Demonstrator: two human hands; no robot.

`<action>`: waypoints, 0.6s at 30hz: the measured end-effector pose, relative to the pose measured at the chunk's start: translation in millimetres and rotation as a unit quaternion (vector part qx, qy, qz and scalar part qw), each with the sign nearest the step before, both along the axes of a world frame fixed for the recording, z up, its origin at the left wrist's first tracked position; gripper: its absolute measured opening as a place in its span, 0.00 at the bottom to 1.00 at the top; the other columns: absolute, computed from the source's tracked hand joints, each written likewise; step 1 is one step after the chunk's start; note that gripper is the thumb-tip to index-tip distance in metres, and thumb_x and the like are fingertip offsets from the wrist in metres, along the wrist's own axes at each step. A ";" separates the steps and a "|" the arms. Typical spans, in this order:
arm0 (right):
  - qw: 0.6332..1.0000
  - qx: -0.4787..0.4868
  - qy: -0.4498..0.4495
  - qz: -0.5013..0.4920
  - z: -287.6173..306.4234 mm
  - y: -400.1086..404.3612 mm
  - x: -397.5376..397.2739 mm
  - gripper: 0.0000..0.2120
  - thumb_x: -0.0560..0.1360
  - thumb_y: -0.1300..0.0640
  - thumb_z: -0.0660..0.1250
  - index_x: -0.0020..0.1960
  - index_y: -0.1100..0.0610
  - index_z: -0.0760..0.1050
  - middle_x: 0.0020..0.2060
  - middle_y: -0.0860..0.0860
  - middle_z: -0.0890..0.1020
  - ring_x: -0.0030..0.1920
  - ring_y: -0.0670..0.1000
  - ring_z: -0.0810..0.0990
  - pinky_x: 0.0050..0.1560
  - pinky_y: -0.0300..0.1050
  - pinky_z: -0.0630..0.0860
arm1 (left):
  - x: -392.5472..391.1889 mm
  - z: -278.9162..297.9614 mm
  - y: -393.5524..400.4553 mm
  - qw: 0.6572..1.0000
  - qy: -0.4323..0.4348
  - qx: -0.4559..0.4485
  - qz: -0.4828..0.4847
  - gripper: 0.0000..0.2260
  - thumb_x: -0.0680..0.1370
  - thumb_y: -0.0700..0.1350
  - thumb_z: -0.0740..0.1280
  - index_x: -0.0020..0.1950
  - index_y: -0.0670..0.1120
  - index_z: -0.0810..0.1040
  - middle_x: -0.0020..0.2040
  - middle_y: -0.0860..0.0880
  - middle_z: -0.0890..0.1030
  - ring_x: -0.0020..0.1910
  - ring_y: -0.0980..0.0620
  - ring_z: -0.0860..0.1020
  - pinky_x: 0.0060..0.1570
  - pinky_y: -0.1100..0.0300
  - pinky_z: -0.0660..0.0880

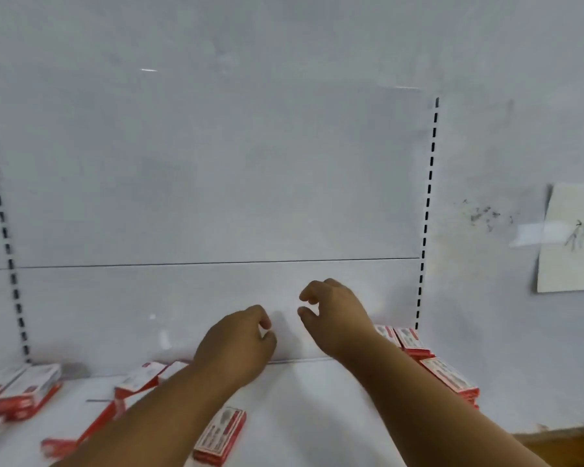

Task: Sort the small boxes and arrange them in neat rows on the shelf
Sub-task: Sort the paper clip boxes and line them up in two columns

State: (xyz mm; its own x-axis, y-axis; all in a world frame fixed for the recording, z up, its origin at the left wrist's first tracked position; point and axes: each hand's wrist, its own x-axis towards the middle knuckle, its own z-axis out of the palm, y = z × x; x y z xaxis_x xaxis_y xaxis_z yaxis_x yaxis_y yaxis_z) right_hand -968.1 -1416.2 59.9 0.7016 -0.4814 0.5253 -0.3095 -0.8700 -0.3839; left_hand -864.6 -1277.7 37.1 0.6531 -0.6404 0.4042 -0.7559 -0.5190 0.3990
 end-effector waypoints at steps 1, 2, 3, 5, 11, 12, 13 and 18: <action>1.000 0.000 0.000 0.014 -0.9 12.7 10.5 0.13 0.77 0.50 0.65 0.60 0.50 0.76 0.55 0.48 0.78 0.55 0.51 0.76 0.58 0.46 0.74 | 7.7 1.1 15.8 1.000 0.000 -0.003 0.010 0.07 0.79 0.54 0.62 0.56 0.57 0.74 0.45 0.56 0.80 0.40 0.56 0.79 0.41 0.61 0.77; 1.000 0.000 -0.001 0.027 -1.6 25.9 20.4 0.13 0.77 0.50 0.65 0.60 0.49 0.76 0.55 0.48 0.78 0.54 0.50 0.76 0.58 0.46 0.74 | 15.0 1.5 30.9 1.000 0.004 -0.005 0.017 0.07 0.79 0.53 0.62 0.56 0.57 0.74 0.45 0.56 0.80 0.39 0.56 0.79 0.41 0.60 0.79; 0.999 0.003 -0.001 0.041 -2.7 39.1 29.9 0.13 0.77 0.50 0.65 0.60 0.49 0.76 0.54 0.48 0.78 0.54 0.50 0.77 0.58 0.46 0.75 | 22.6 1.3 45.3 1.000 0.010 -0.005 0.020 0.07 0.79 0.52 0.63 0.56 0.56 0.75 0.45 0.56 0.80 0.39 0.56 0.80 0.41 0.58 0.79; 0.998 0.008 0.008 0.065 -5.3 66.4 48.1 0.13 0.77 0.49 0.66 0.61 0.49 0.76 0.54 0.47 0.79 0.54 0.49 0.78 0.57 0.46 0.76 | 40.4 0.7 75.1 0.999 0.024 0.000 0.025 0.07 0.78 0.50 0.64 0.55 0.56 0.75 0.45 0.56 0.81 0.37 0.56 0.81 0.42 0.57 0.79; 0.981 0.011 0.173 0.092 -19.8 123.5 94.3 0.16 0.76 0.50 0.67 0.63 0.48 0.74 0.60 0.48 0.77 0.59 0.51 0.76 0.61 0.46 0.73 | 98.7 -2.6 150.8 0.997 0.016 0.073 0.035 0.10 0.77 0.46 0.66 0.57 0.55 0.77 0.54 0.57 0.78 0.51 0.55 0.77 0.51 0.61 0.74; 0.977 0.012 0.199 0.080 -22.7 128.5 100.0 0.17 0.76 0.51 0.67 0.64 0.49 0.74 0.61 0.49 0.76 0.60 0.52 0.75 0.61 0.47 0.73 | 103.5 -4.1 156.0 0.996 0.026 0.087 0.025 0.10 0.77 0.47 0.66 0.58 0.55 0.77 0.56 0.56 0.78 0.52 0.55 0.76 0.53 0.60 0.75; 0.973 0.012 0.224 0.062 -26.3 132.4 106.0 0.18 0.76 0.53 0.67 0.65 0.50 0.73 0.61 0.50 0.76 0.60 0.53 0.75 0.61 0.47 0.73 | 106.3 -5.7 158.4 0.995 0.030 0.098 0.012 0.11 0.77 0.48 0.66 0.58 0.55 0.77 0.58 0.55 0.78 0.54 0.54 0.76 0.55 0.58 0.75; 0.952 0.007 0.304 -0.028 -49.7 138.3 120.5 0.17 0.74 0.50 0.64 0.63 0.51 0.73 0.56 0.53 0.76 0.56 0.55 0.74 0.58 0.50 0.75 | 110.0 -21.0 143.0 0.992 -0.017 0.120 -0.039 0.12 0.77 0.49 0.63 0.60 0.54 0.77 0.59 0.52 0.77 0.59 0.49 0.74 0.57 0.54 0.72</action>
State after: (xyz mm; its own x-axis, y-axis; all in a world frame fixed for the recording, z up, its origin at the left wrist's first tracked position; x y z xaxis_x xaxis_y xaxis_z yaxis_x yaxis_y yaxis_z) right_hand -847.6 -1278.0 10.2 0.8470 -0.5311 0.0229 -0.5242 -0.8416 -0.1299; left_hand -754.6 -1134.7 16.1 0.5862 -0.7688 0.2556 -0.8085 -0.5352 0.2446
